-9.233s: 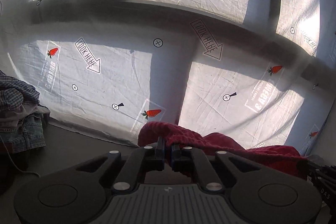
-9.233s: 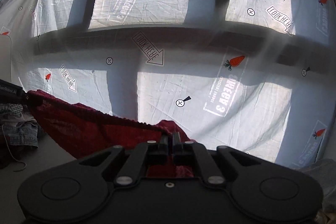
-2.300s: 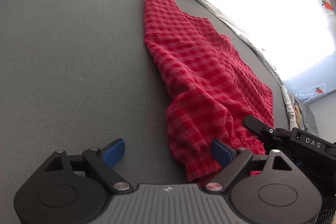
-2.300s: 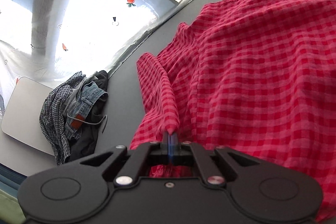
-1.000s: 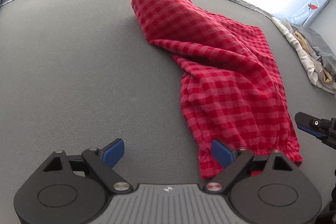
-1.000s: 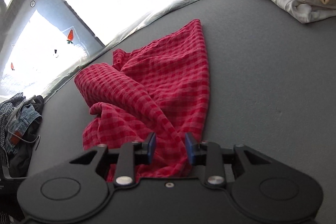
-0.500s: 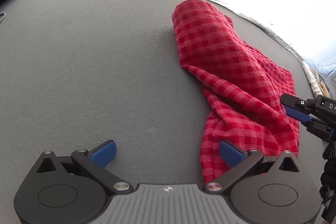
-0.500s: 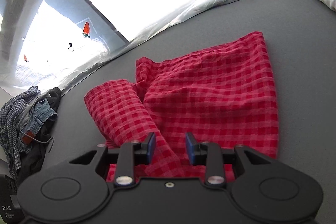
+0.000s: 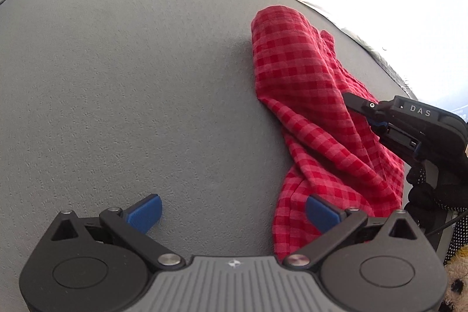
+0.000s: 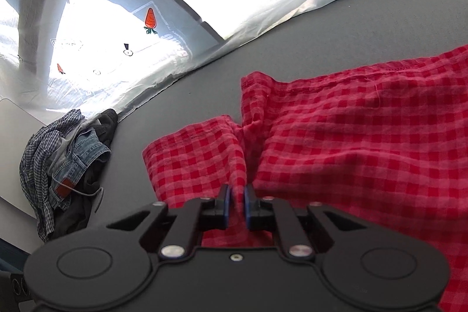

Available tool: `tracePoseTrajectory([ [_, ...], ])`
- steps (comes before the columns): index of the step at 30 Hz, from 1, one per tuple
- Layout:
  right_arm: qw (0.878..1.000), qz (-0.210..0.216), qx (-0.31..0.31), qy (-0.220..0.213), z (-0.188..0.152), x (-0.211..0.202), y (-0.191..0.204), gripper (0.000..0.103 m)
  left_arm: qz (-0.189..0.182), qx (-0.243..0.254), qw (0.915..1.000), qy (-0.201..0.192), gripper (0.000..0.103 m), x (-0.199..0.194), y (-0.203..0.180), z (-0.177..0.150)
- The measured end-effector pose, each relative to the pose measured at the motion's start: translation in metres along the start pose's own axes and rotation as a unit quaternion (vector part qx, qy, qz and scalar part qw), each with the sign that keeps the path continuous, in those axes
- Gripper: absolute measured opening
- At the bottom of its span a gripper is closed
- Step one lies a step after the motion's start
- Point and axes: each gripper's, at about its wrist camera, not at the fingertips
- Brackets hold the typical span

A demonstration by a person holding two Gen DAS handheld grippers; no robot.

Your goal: Fold clothes

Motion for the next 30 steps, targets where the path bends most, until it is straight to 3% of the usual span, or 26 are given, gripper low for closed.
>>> tracePoseTrajectory([
  [5, 0.999, 0.003, -0.019, -0.042, -0.001, -0.019, 0.001, 0.001, 0.004, 0.002, 1.0, -0.003, 0.103, -0.002, -0.003, -0.002],
  [8, 0.995, -0.003, -0.038, -0.096, 0.003, -0.045, 0.005, 0.001, 0.007, 0.006, 1.0, -0.005, 0.103, -0.002, -0.005, -0.004],
  [10, 0.987, -0.024, -0.066, -0.144, 0.005, -0.068, 0.012, 0.001, 0.008, 0.009, 0.9999, -0.005, 0.103, -0.003, -0.007, -0.005],
  [12, 0.969, -0.065, -0.112, -0.212, 0.003, -0.099, 0.021, 0.001, 0.009, 0.013, 0.9999, -0.005, 0.103, -0.003, -0.009, -0.005],
  [15, 0.955, -0.108, -0.122, -0.246, 0.007, -0.125, 0.009, 0.001, 0.016, 0.019, 0.9997, -0.003, 0.103, -0.003, -0.013, -0.006],
  [17, 0.955, -0.142, -0.094, -0.242, 0.01, -0.129, -0.014, 0.002, 0.022, 0.026, 0.9994, 0.0, 0.103, -0.003, -0.016, -0.006],
  [21, 0.964, -0.188, -0.009, -0.187, 0.009, -0.114, -0.066, 0.008, 0.03, 0.047, 0.9984, 0.005, 0.103, -0.002, -0.018, -0.005],
  [25, 0.966, -0.179, 0.017, -0.185, 0.005, -0.11, -0.079, 0.022, 0.029, 0.032, 0.999, 0.01, 0.103, -0.004, -0.017, 0.0],
  [30, 0.967, -0.167, 0.016, -0.193, 0.016, -0.107, -0.075, 0.031, 0.035, 0.015, 0.9992, 0.01, 0.102, -0.004, -0.017, 0.014],
])
Point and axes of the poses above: each gripper's, at about its wrist camera, not at the fingertips, and x roughly the way its jaws point, y to its left, z to its top, and after that the axes turned 14 degrees about x, right-handed
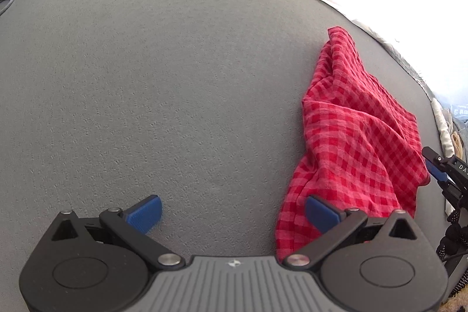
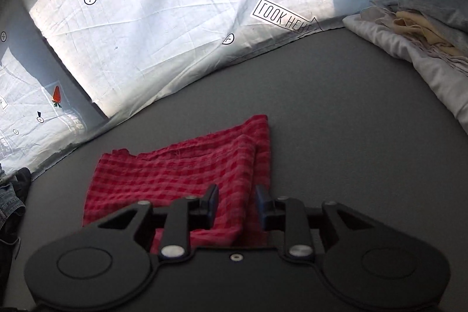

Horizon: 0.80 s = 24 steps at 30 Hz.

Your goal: Fold clothes

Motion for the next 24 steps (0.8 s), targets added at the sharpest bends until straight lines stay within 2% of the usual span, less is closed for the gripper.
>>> tracePoseTrajectory([
  [4, 1.0, -0.004, -0.006, 0.008, 0.01, 0.016, 0.003, 0.031, 0.022, 0.033, 0.9989, -0.026, 0.1, 0.001, -0.007, 0.026],
  [7, 0.999, -0.011, -0.028, 0.028, 0.012, 0.035, 0.009, 0.029, 0.023, 0.031, 0.9986, -0.037, 0.1, 0.006, -0.011, 0.049],
  [8, 0.999, -0.014, -0.038, 0.034, 0.012, 0.041, 0.012, 0.019, 0.022, 0.028, 0.9986, -0.038, 0.1, 0.008, -0.011, 0.055],
  [9, 0.998, -0.015, -0.049, 0.035, 0.013, 0.045, 0.015, 0.004, 0.023, 0.029, 0.9986, -0.039, 0.1, 0.009, -0.013, 0.06],
  [12, 0.997, 0.017, -0.076, -0.006, 0.018, 0.03, 0.028, 0.001, 0.028, 0.049, 0.9971, -0.05, 0.1, 0.012, -0.019, 0.074],
  [14, 0.994, 0.044, -0.088, -0.054, 0.024, 0.004, 0.032, 0.001, 0.032, 0.06, 0.9961, -0.055, 0.1, 0.013, -0.022, 0.081],
  [16, 0.99, 0.044, -0.079, -0.106, 0.03, -0.027, 0.03, 0.001, 0.033, 0.075, 0.995, -0.058, 0.1, 0.017, -0.025, 0.088],
  [18, 0.99, 0.024, -0.045, -0.131, 0.029, -0.04, 0.015, 0.001, 0.033, 0.094, 0.9934, -0.058, 0.1, 0.023, -0.031, 0.094],
  [19, 0.991, 0.003, -0.038, -0.127, 0.026, -0.037, 0.005, 0.001, 0.034, 0.104, 0.9925, -0.055, 0.1, 0.028, -0.036, 0.097],
  [22, 0.991, -0.085, -0.05, -0.086, 0.013, -0.015, -0.022, 0.001, 0.033, 0.133, 0.9895, -0.048, 0.1, 0.043, -0.051, 0.105],
  [24, 0.992, -0.108, -0.025, -0.065, 0.004, -0.006, -0.039, 0.001, 0.026, 0.148, 0.9874, -0.049, 0.1, 0.051, -0.062, 0.11],
])
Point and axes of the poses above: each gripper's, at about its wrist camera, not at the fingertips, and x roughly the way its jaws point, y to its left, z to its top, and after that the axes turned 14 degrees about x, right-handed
